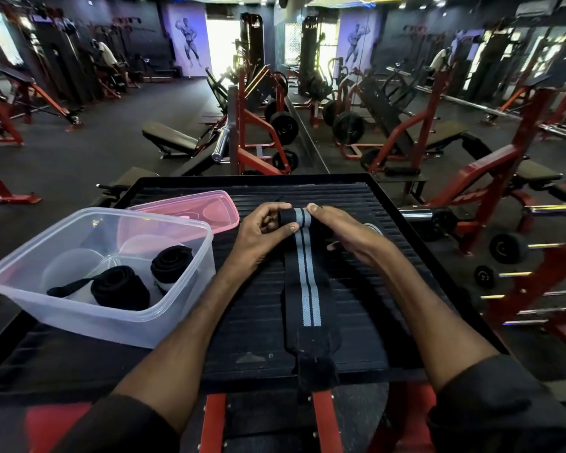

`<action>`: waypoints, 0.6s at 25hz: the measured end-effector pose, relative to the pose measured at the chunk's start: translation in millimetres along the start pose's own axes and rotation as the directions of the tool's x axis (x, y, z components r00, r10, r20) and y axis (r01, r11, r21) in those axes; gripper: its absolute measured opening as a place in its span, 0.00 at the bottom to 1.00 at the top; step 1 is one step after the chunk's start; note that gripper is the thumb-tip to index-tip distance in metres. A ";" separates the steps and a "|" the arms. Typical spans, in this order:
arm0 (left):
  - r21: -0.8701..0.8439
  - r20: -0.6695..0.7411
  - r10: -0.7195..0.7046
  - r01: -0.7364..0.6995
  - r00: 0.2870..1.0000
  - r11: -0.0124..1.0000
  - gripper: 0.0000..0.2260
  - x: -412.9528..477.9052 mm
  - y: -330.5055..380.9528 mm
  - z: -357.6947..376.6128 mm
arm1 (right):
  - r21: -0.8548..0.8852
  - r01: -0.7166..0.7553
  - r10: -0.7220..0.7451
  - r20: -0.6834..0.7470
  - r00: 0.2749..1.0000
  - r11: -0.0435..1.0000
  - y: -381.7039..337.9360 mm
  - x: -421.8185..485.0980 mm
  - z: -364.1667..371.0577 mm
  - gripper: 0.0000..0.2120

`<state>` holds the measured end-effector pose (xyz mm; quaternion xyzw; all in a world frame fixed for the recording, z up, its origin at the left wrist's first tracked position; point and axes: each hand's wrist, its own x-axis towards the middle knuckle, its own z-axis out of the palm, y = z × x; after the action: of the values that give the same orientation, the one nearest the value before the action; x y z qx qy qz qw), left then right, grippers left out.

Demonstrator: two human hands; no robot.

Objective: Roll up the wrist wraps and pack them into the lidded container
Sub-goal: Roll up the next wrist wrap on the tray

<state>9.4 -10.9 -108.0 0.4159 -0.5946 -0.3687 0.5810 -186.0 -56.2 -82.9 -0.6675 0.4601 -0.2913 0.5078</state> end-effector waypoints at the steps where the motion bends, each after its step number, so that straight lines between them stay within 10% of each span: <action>1: 0.004 0.004 -0.004 0.004 1.000 1.000 0.17 -0.5 0.1 -0.3 | -0.031 0.032 -0.032 0.007 0.999 0.999 4.0 -1.6 -0.1 0.24; 10: 0.032 0.235 -0.375 0.379 0.897 0.925 0.18 -4.4 -2.6 -4.0 | 0.139 0.310 -0.305 -0.058 0.951 0.941 26.8 -4.2 1.7 0.14; 15: 0.114 0.148 -0.148 0.132 0.978 0.985 0.16 -3.1 -12.1 -2.8 | 0.185 0.260 -0.255 -0.048 0.966 0.948 27.5 -5.1 -0.4 0.17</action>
<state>12.9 -12.5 -120.2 0.4562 -0.6257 -0.4088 0.4829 -197.2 -53.4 -108.4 -0.6669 0.3452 -0.4054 0.5213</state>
